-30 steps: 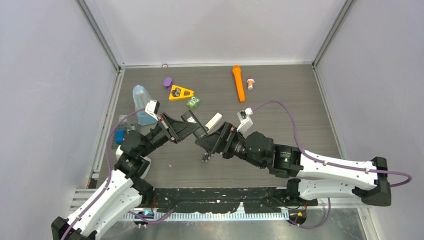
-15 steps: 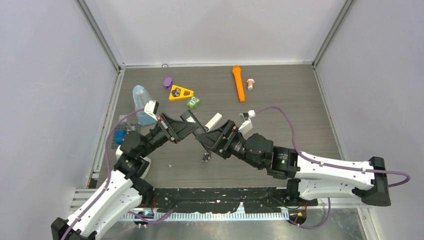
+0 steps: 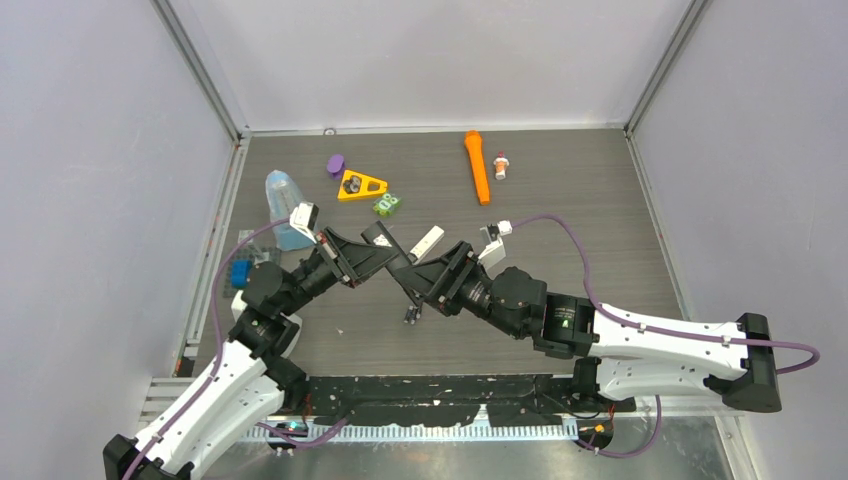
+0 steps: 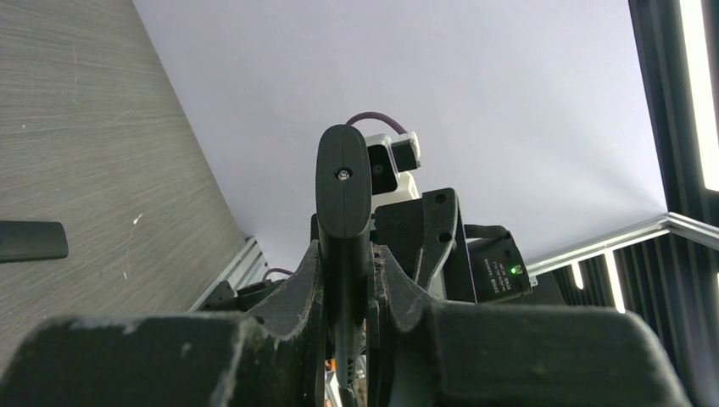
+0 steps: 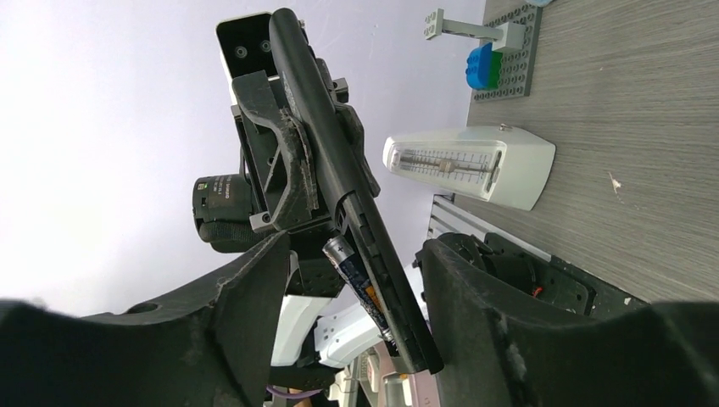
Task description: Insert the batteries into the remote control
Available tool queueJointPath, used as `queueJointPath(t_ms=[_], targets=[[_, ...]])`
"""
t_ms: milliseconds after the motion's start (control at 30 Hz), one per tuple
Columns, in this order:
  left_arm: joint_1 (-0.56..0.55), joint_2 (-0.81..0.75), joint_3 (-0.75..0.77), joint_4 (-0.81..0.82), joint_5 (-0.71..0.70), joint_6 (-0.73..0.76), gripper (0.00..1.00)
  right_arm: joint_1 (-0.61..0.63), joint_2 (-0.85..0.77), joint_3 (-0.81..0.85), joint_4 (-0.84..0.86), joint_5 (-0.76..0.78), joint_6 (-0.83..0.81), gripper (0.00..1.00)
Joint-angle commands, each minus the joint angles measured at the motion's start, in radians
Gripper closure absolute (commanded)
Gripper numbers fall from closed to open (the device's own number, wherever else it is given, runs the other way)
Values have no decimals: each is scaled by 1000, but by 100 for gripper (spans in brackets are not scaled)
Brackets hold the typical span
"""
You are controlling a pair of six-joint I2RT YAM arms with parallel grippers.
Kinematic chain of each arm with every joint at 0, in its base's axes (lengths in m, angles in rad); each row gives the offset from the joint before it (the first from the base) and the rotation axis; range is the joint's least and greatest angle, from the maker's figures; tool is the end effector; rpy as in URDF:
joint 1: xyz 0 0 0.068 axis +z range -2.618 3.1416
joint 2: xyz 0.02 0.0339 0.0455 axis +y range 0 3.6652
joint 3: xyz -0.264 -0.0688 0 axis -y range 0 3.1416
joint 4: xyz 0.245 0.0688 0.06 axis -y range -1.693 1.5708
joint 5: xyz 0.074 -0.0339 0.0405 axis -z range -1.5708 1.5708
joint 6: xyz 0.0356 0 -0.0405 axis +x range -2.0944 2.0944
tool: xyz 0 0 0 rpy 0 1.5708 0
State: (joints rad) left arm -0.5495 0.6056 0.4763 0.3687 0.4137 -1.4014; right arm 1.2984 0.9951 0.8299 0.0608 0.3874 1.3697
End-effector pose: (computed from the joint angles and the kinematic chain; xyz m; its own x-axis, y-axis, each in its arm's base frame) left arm 0.1266 -0.0943 0.3170 -0.7655 -0.5895 -0.2577 0.3361 -0.0248 -0.9415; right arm 0.0760 0.2219 0.3427 -0.7803 0.5786 -0.2372 -0.1305 0.2204 0.9666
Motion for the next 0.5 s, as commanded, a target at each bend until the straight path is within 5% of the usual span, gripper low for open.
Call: queueJointPath(t_ms=[0,467], targets=[[-1,-15,-1,57,-9,23,100,-7,6,5,41,17,21,41],[-1,-18,2,57,-22,14,100,-11,17,-9,57,-8,30,64]])
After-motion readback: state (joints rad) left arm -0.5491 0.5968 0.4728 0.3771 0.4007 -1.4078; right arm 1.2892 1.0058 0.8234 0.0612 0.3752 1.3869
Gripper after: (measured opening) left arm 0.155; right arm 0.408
